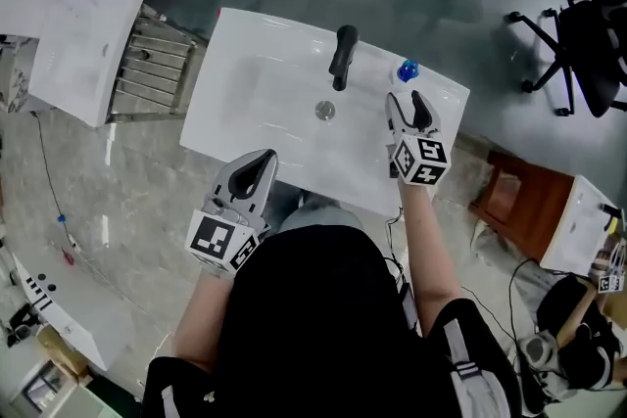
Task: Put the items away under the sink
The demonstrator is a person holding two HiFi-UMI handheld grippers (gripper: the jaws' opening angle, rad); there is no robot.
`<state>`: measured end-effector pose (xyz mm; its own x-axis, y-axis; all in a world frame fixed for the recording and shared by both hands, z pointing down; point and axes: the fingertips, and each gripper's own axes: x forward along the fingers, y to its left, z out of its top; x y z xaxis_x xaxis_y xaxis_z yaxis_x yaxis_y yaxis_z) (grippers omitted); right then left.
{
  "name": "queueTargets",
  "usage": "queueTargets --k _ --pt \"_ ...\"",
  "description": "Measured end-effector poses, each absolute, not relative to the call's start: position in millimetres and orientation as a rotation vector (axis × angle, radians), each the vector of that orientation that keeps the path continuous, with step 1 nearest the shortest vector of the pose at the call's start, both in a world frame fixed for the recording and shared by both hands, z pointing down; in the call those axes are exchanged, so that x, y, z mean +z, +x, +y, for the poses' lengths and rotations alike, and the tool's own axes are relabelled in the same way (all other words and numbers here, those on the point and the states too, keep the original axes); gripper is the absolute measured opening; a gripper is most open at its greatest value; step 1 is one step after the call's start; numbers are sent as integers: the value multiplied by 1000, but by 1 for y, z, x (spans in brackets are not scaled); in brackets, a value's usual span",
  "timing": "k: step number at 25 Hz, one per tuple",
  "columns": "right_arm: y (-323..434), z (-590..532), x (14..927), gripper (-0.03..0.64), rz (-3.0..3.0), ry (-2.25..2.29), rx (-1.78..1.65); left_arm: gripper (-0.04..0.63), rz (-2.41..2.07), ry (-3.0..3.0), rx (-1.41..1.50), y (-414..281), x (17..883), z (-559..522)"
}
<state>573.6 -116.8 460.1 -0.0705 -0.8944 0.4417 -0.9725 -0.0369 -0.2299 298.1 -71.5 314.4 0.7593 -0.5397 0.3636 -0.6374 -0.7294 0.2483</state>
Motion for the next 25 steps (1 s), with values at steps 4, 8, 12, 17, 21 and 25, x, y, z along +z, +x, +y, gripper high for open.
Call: queueTargets --k 4,8,12,17,21,25 --pt "569 -132 472 244 -2085 2009 722 23 -927 2572 400 292 322 -65" --pt "566 -143 486 253 -2065 2015 720 23 -945 2549 411 285 325 -66" --pt "570 -152 497 261 -2021 2057 652 23 -938 2541 415 286 329 -61" --pt "572 -160 509 261 -1963 2091 639 23 -927 2539 430 286 333 -60" --pt "576 -160 508 241 -1924 2119 606 23 -931 2537 430 285 333 -62" --pt "580 -160 509 212 -1903 2131 583 23 -933 2532 433 284 334 -60"
